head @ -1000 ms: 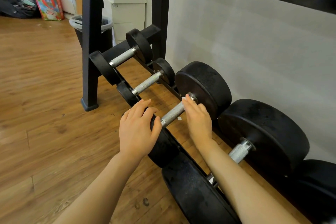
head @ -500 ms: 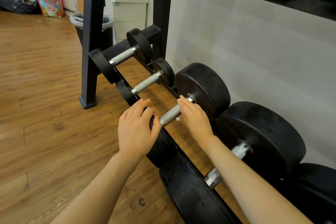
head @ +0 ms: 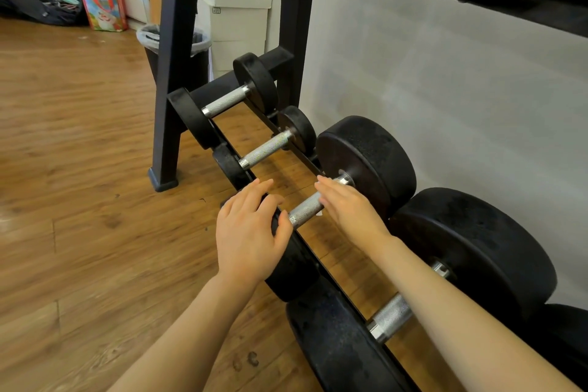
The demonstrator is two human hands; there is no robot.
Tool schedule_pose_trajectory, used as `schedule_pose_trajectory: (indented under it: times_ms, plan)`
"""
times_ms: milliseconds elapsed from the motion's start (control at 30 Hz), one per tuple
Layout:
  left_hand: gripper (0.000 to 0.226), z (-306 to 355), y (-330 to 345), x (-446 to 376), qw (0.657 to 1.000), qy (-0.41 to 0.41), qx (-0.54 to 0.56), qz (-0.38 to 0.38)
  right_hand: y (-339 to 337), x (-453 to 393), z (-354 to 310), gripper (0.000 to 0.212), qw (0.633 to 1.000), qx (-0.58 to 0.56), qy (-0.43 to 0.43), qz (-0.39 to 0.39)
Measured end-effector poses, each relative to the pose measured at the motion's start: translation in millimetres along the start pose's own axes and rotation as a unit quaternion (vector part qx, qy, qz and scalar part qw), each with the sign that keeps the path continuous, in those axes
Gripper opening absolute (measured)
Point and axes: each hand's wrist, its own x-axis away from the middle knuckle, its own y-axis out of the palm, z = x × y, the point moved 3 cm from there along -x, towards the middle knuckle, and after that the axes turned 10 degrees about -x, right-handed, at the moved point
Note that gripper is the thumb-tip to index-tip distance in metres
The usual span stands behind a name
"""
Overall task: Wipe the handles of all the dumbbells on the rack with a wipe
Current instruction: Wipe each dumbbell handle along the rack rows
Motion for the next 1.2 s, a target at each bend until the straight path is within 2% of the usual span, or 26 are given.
schedule_pose_trajectory:
  times_ms: [200, 367, 533, 700, 867, 933, 1033, 1067, 1200]
  plan:
    - [0.036, -1.8, 2.1, 0.0, 1.000, -0.002, 0.008, 0.005, -2.3, 1.0, 1.7, 0.036, 0.996, -0.059, 0.045, 0.051]
    - [0.036, -1.1, 1.5, 0.1, 1.000, -0.003, 0.002, 0.003, 8.3, 4.0, -13.7, 0.031, 0.999, -0.045, -0.015, 0.024]
    - [0.037, -0.6, 0.5, 0.4, 1.000, -0.005, 0.005, 0.006, 1.5, -3.1, -5.0, 0.030, 0.993, -0.057, 0.064, 0.077]
    - [0.035, -1.3, 0.9, 0.5, 1.000, -0.003, 0.015, 0.013, 24.4, 7.1, -20.0, 0.032, 0.997, -0.065, -0.035, 0.018]
    - [0.035, -1.2, 0.5, 0.9, 1.000, -0.005, 0.015, 0.013, 14.6, 2.7, -16.5, 0.028, 0.996, -0.053, 0.014, 0.072]
    - [0.036, -1.2, 0.4, 0.8, 1.000, -0.006, 0.015, 0.013, 19.8, 5.4, -21.7, 0.031, 0.997, -0.058, 0.009, 0.042]
    - [0.036, -1.1, 0.5, 1.0, 1.000, -0.006, 0.013, 0.012, 31.2, 14.0, -29.9, 0.044, 0.995, -0.083, -0.012, -0.057]
    - [0.036, -1.0, 0.4, 1.1, 1.000, -0.006, 0.013, 0.012, 30.0, 15.1, -30.1, 0.043, 0.995, -0.073, -0.024, -0.058]
    - [0.036, -0.6, -0.8, 1.5, 1.000, -0.009, 0.016, 0.012, 17.6, 15.5, -20.8, 0.038, 0.997, -0.066, -0.008, 0.028]
